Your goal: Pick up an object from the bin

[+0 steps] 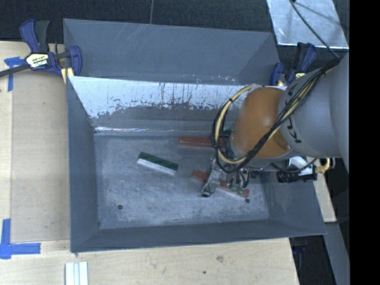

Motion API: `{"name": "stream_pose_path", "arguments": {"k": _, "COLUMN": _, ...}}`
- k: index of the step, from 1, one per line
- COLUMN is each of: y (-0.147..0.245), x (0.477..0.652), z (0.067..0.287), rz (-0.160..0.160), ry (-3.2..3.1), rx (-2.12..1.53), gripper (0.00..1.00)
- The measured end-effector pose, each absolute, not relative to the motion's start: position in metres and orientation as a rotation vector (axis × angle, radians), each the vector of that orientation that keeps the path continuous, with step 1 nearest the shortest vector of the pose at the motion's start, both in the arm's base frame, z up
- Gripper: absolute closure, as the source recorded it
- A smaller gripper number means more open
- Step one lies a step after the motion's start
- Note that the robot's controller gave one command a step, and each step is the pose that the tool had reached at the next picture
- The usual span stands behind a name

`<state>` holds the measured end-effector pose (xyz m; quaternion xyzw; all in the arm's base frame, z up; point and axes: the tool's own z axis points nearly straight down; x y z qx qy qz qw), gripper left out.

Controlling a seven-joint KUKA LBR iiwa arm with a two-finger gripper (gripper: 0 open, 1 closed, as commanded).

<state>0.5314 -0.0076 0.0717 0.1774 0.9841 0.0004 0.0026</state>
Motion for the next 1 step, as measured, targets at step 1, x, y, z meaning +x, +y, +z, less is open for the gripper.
{"name": "stream_pose_path", "arguments": {"k": 1, "y": -0.0084, "x": 0.5337, "z": 0.1422, "rz": 0.002, "ry": 3.083, "rx": 0.553, "gripper": 1.0}}
